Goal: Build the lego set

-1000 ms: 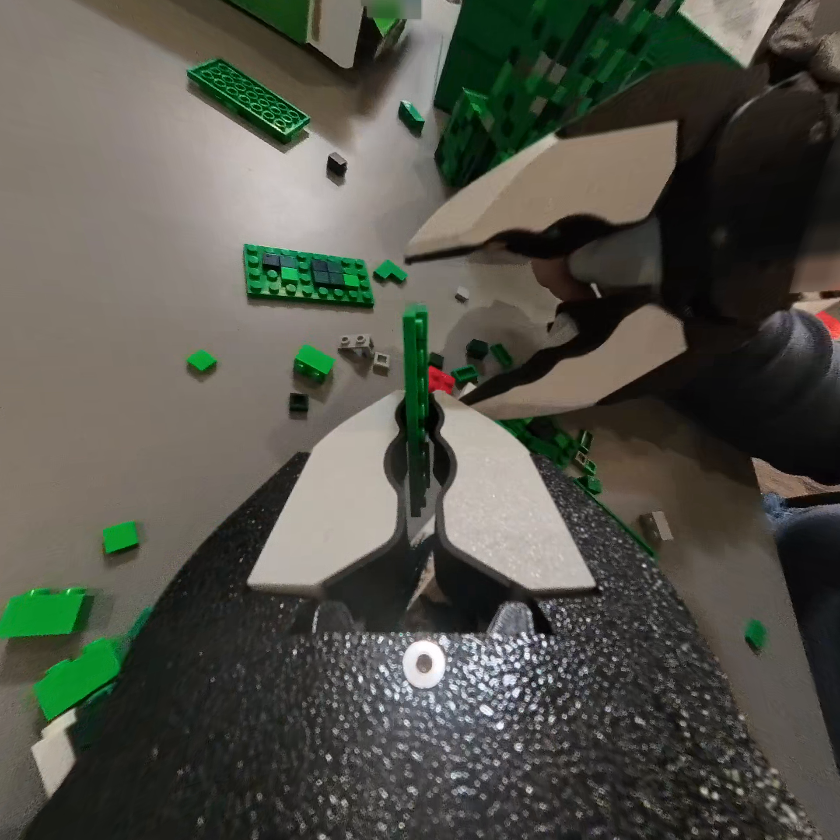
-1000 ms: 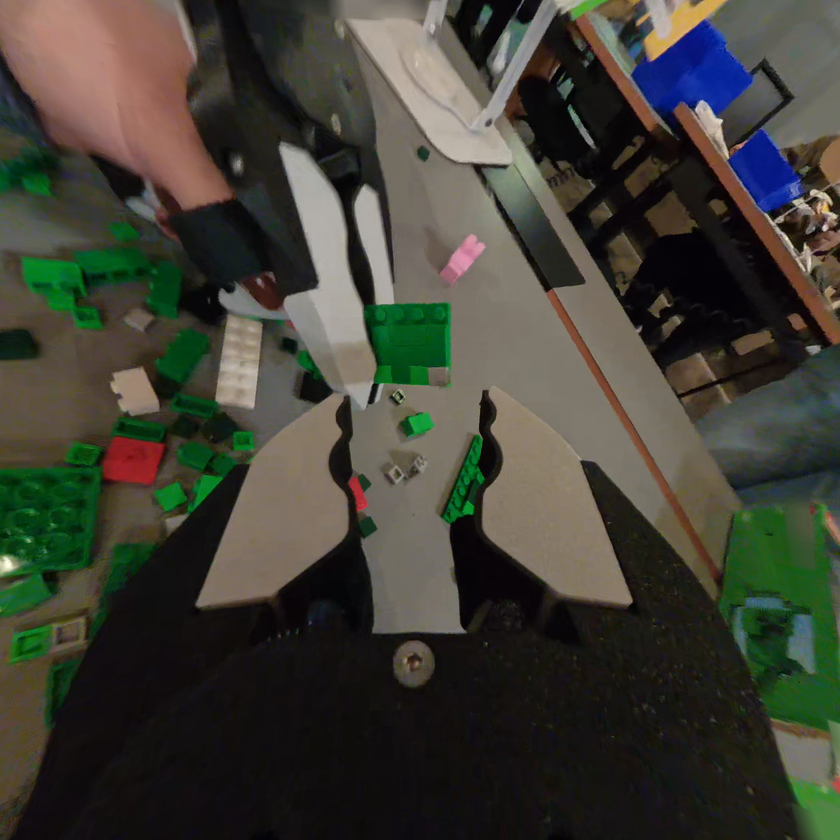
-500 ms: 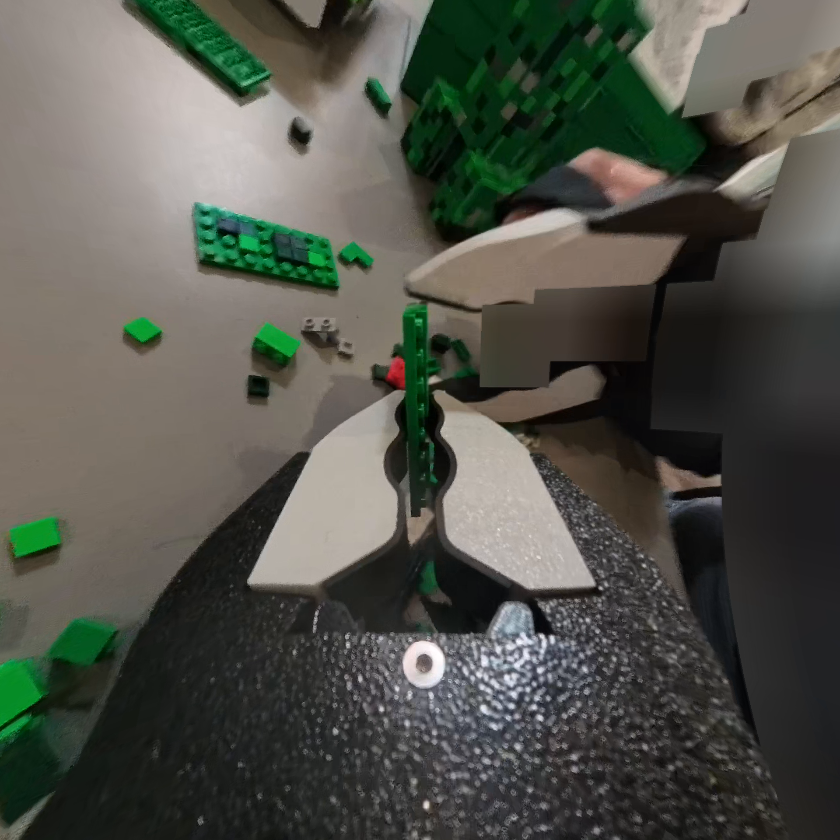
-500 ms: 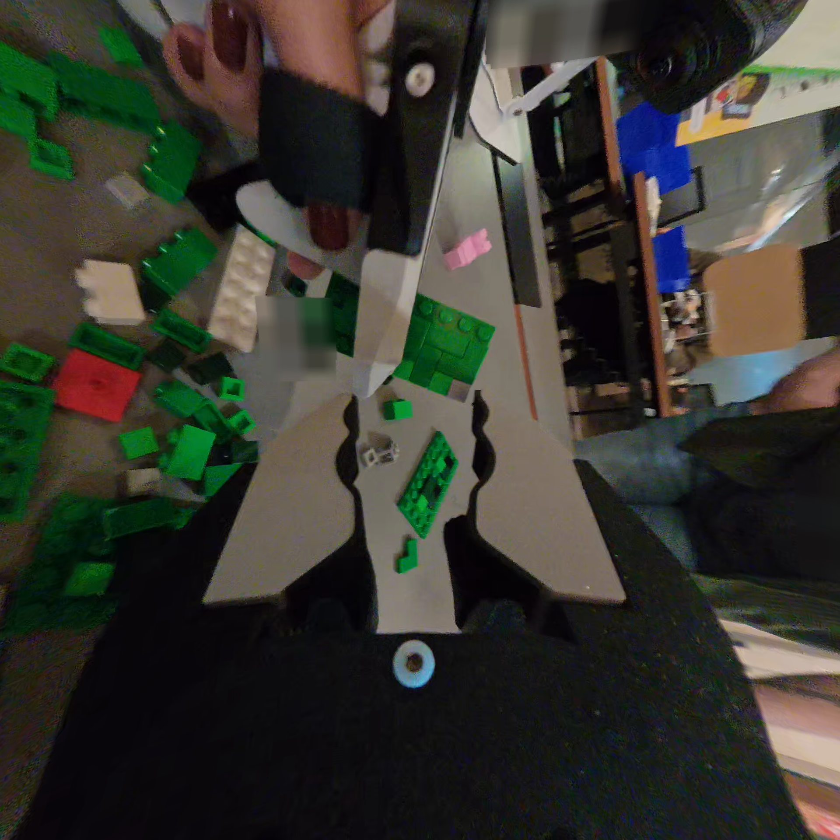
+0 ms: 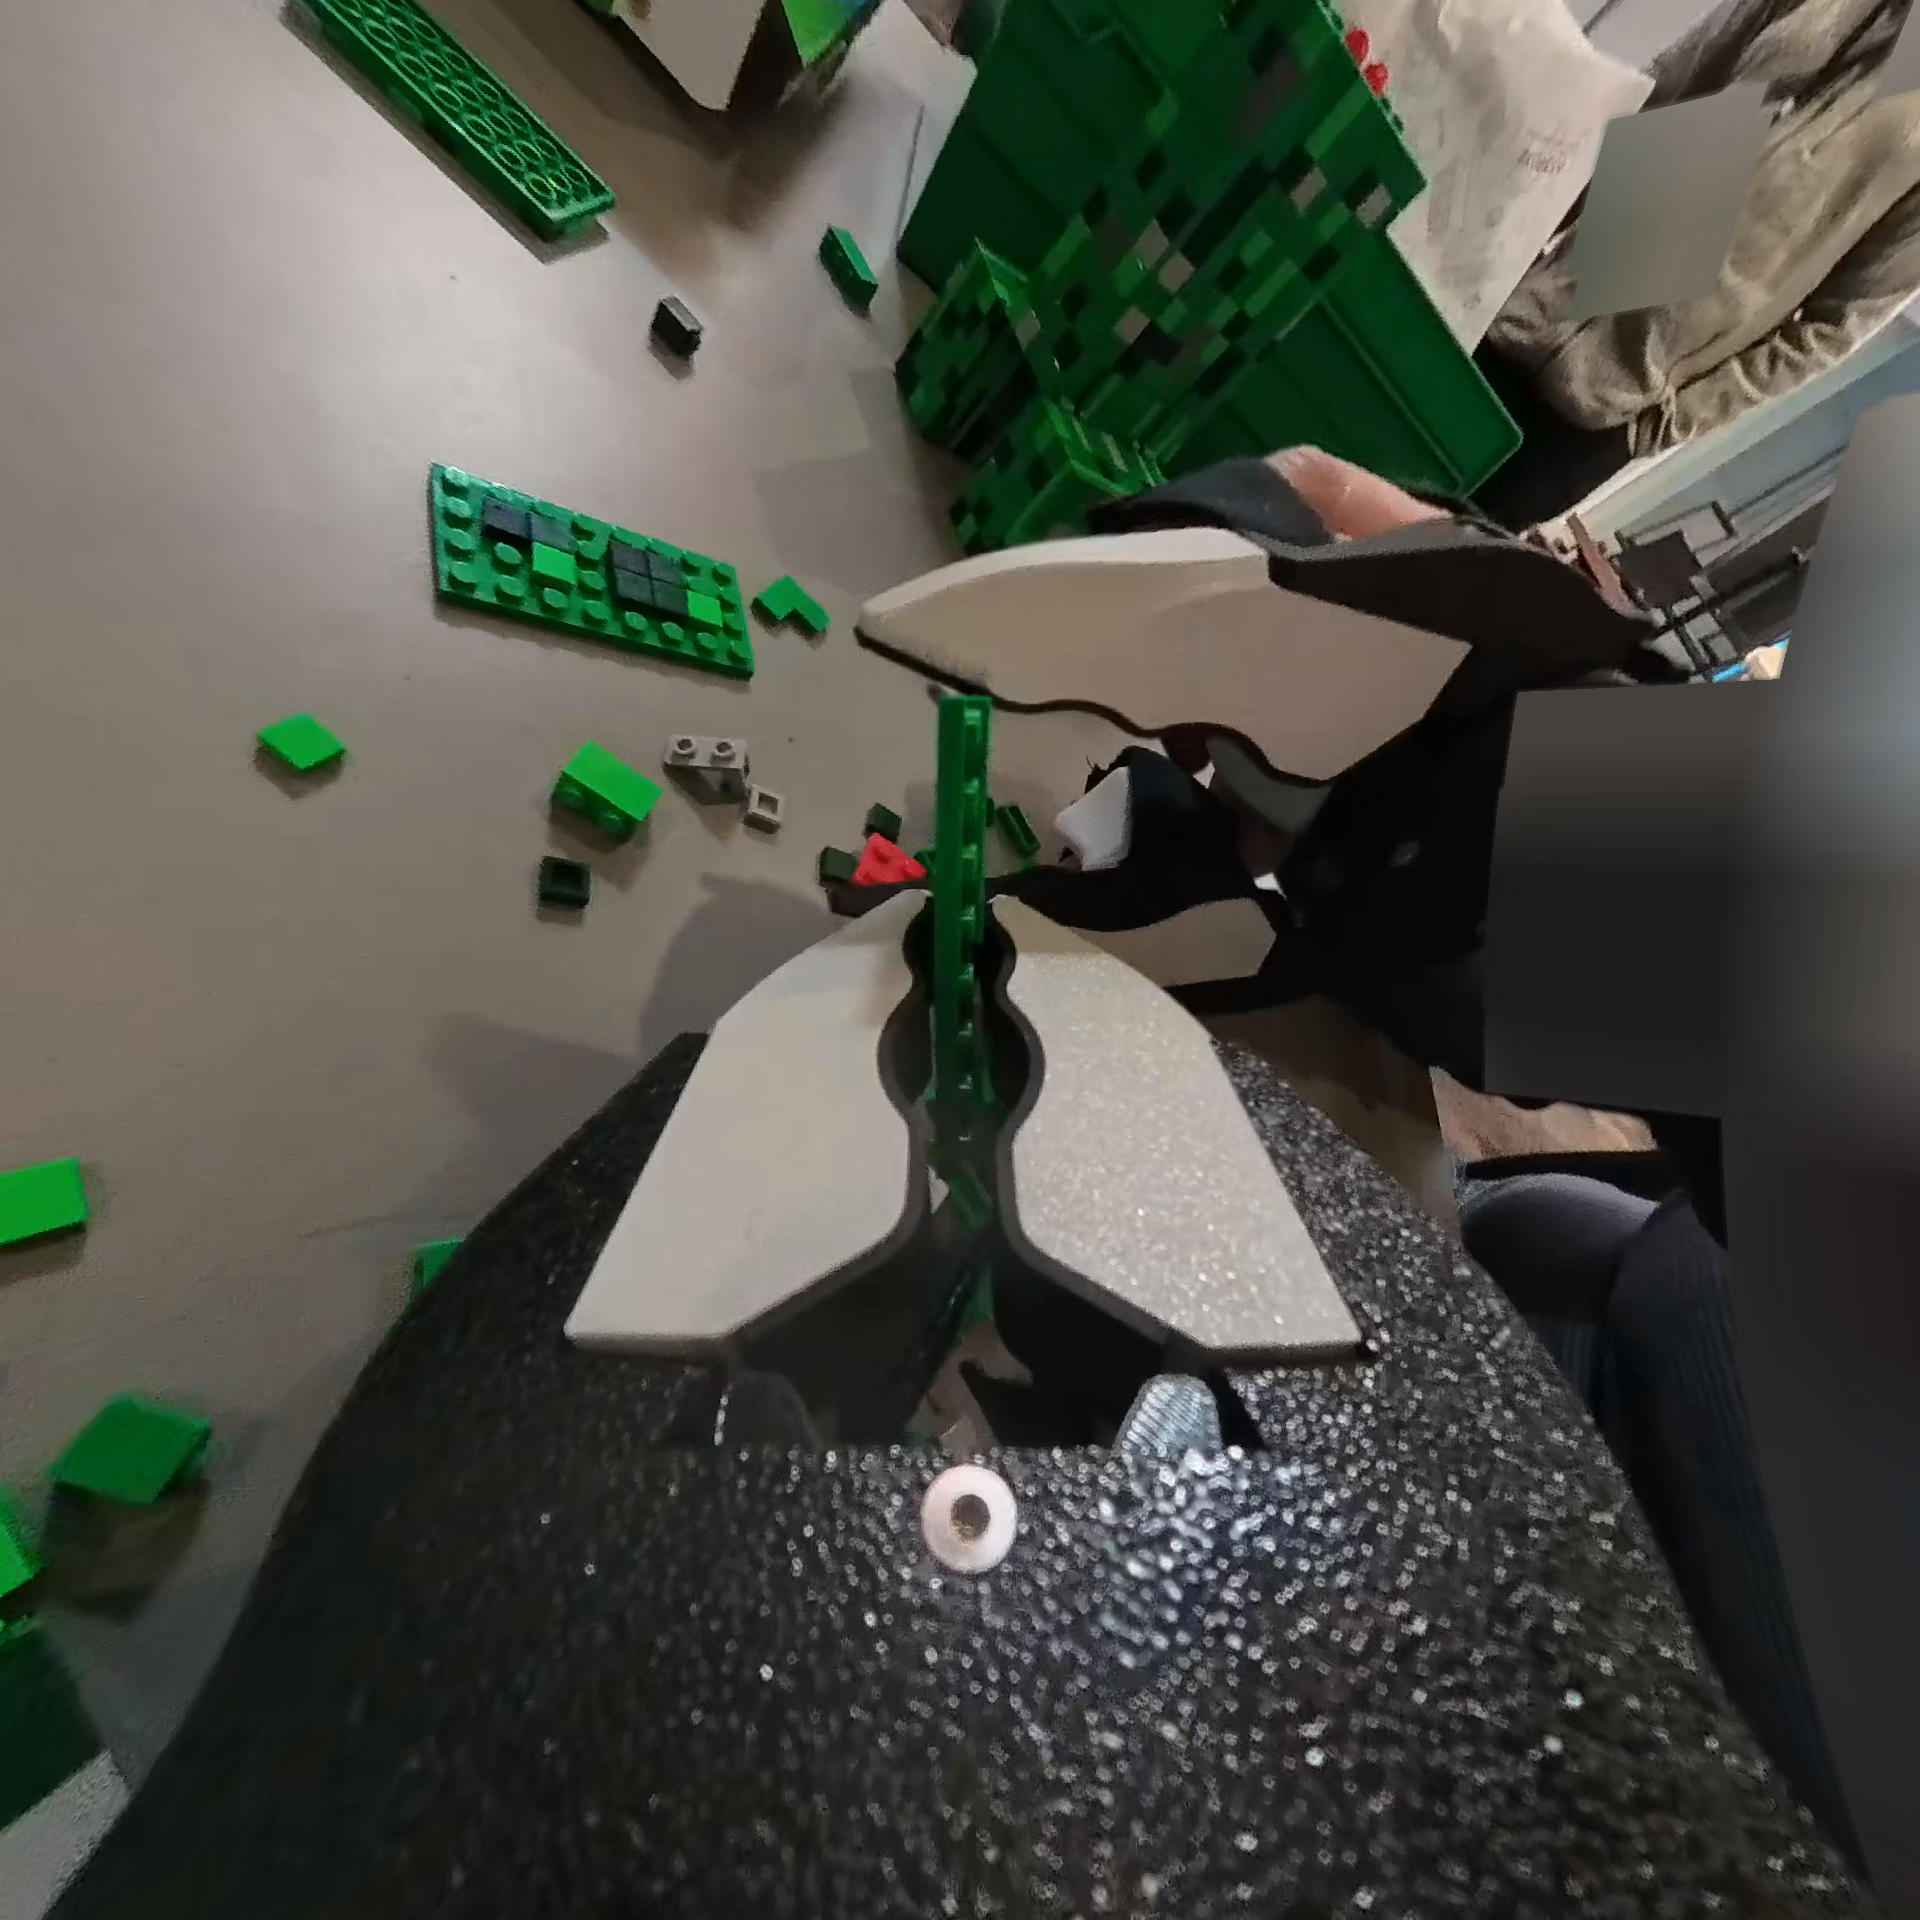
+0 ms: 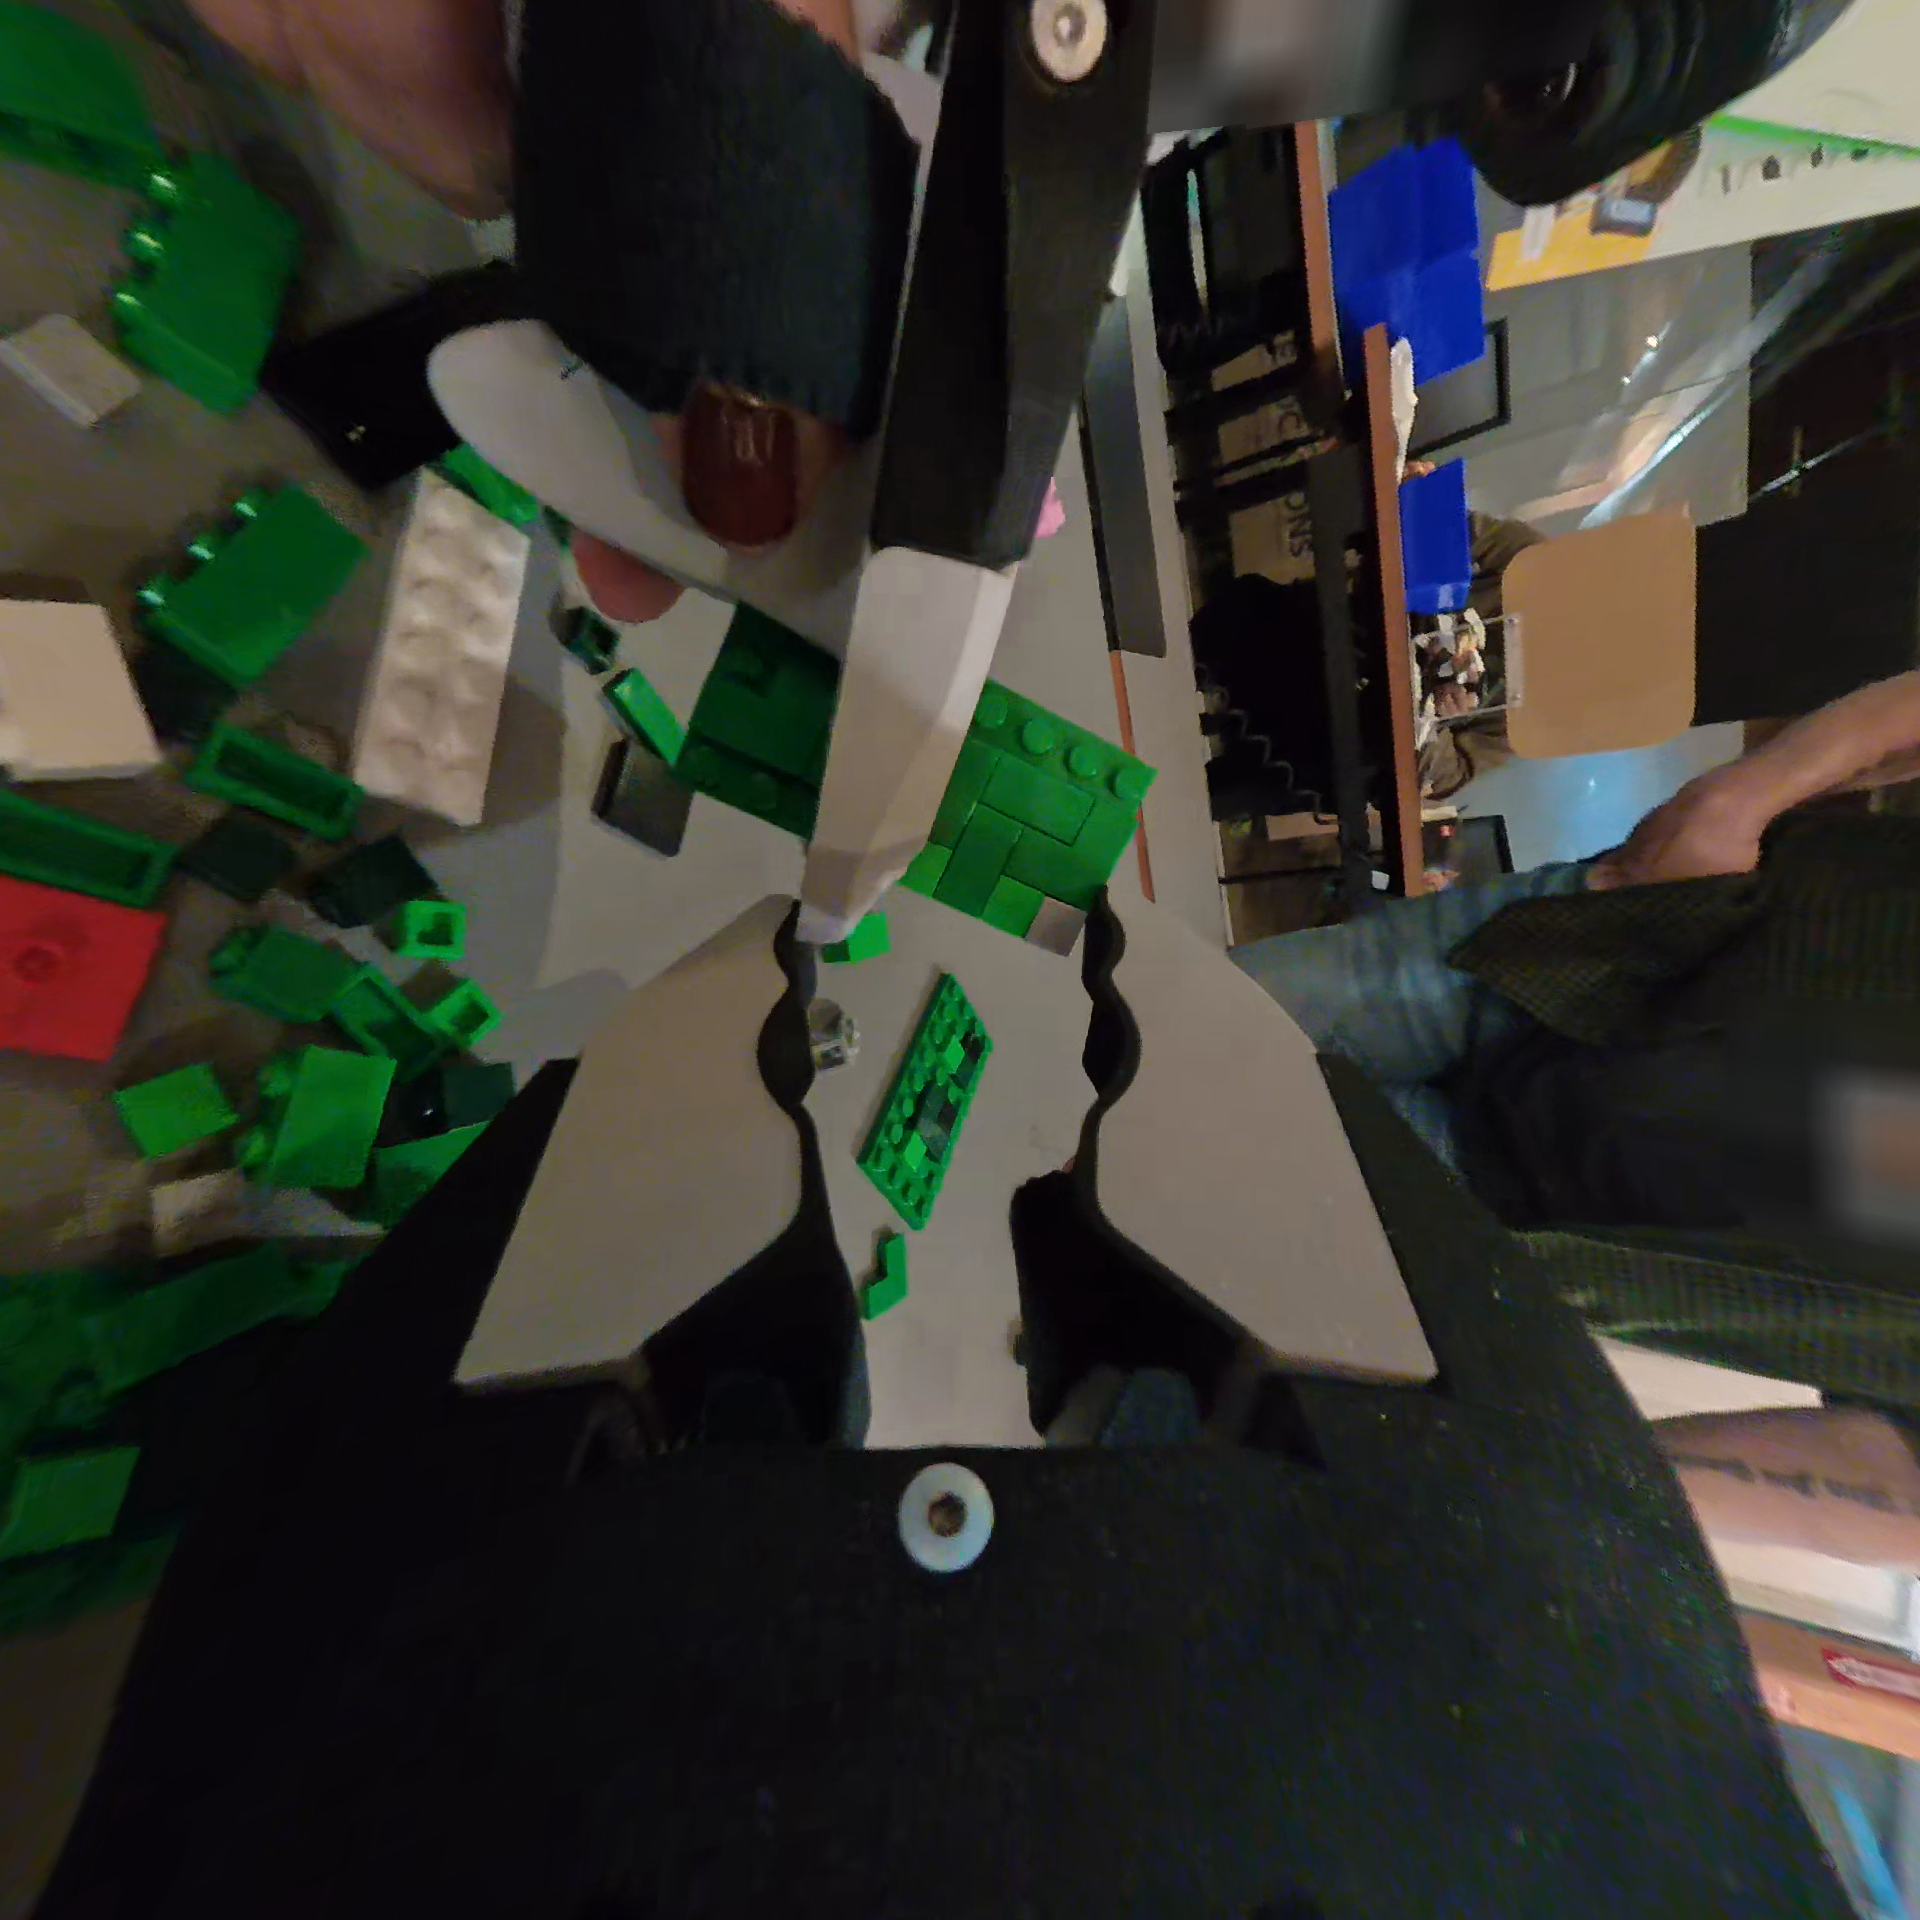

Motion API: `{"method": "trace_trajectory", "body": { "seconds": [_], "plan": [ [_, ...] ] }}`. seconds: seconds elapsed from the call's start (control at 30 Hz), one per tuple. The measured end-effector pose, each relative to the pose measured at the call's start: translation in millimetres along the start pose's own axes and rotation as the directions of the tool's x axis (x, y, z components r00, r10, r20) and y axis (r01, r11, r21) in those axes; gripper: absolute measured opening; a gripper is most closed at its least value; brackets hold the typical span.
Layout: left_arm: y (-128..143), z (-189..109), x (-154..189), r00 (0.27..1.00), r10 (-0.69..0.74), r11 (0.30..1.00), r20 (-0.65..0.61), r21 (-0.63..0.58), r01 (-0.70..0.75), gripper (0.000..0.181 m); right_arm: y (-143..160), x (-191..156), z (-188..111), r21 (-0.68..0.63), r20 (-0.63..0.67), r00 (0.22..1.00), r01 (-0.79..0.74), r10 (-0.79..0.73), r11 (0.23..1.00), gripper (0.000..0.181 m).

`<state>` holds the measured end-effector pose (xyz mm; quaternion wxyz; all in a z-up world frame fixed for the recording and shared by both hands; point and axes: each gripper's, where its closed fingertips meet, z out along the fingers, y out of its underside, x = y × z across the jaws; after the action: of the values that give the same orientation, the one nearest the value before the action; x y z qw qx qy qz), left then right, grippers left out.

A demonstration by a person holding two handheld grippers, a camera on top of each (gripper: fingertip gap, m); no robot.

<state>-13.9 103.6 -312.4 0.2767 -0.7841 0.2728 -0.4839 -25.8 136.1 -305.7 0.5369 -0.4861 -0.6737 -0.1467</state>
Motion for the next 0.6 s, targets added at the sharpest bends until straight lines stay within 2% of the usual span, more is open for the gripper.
{"method": "trace_trajectory", "body": {
  "seconds": [0.33,0.6],
  "plan": [
    [-10,-3,-11,0.998,-0.048,0.994,0.052,0.096,0.043,0.006,2,11,8,-0.109,-0.147,0.986,0.068,-0.084,0.992,0.049],
    [-10,-4,-15,0.995,-0.087,0.99,0.05,0.113,0.081,0.006,2,10,11,-0.116,-0.18,0.978,0.087,-0.107,0.989,0.048]
  ]
}}
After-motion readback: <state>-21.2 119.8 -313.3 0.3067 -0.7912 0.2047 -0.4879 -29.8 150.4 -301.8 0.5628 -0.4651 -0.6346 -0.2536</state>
